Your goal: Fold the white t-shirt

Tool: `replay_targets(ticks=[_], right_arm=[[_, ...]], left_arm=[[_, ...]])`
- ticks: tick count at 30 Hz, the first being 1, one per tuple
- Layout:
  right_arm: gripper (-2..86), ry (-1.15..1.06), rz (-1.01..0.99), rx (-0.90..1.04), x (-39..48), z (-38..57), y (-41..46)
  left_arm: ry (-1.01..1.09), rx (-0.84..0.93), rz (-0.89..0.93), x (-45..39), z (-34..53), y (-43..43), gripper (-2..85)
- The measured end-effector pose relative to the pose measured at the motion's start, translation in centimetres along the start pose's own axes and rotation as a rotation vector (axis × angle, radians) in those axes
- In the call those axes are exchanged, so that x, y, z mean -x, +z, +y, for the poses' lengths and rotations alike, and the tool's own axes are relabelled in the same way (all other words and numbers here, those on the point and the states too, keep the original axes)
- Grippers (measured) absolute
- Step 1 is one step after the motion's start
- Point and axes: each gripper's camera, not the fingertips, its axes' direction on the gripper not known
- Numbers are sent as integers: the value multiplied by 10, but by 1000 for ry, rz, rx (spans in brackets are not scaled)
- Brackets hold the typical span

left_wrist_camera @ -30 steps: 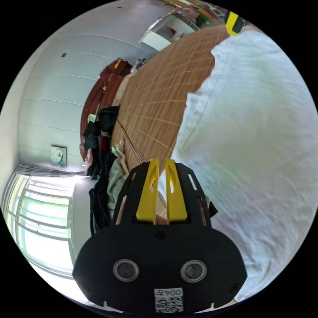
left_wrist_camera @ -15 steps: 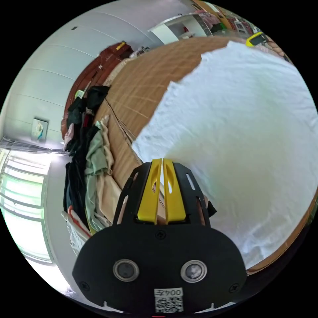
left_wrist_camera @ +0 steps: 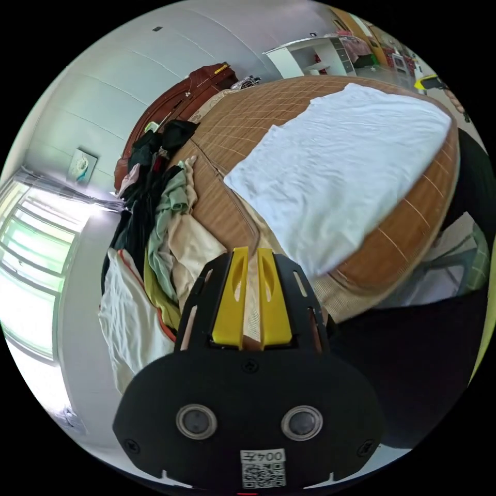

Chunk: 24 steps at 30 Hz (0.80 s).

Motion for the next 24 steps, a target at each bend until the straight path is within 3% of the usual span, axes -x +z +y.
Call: replay_targets(ticks=[3, 8, 11, 24], right_arm=[[115, 101, 17, -42, -2, 46, 5], [409, 354, -95, -141, -30, 102, 23], [574, 381, -133, -163, -38, 120, 31], [583, 390, -160, -133, -51, 149, 78]], left_arm=[[-5, 1, 24, -11, 8, -10, 13], [-76, -24, 74, 5, 10, -19, 18], [-54, -48, 113, 16, 16, -30, 24], [-18, -30, 267, 52, 2, -13, 20]])
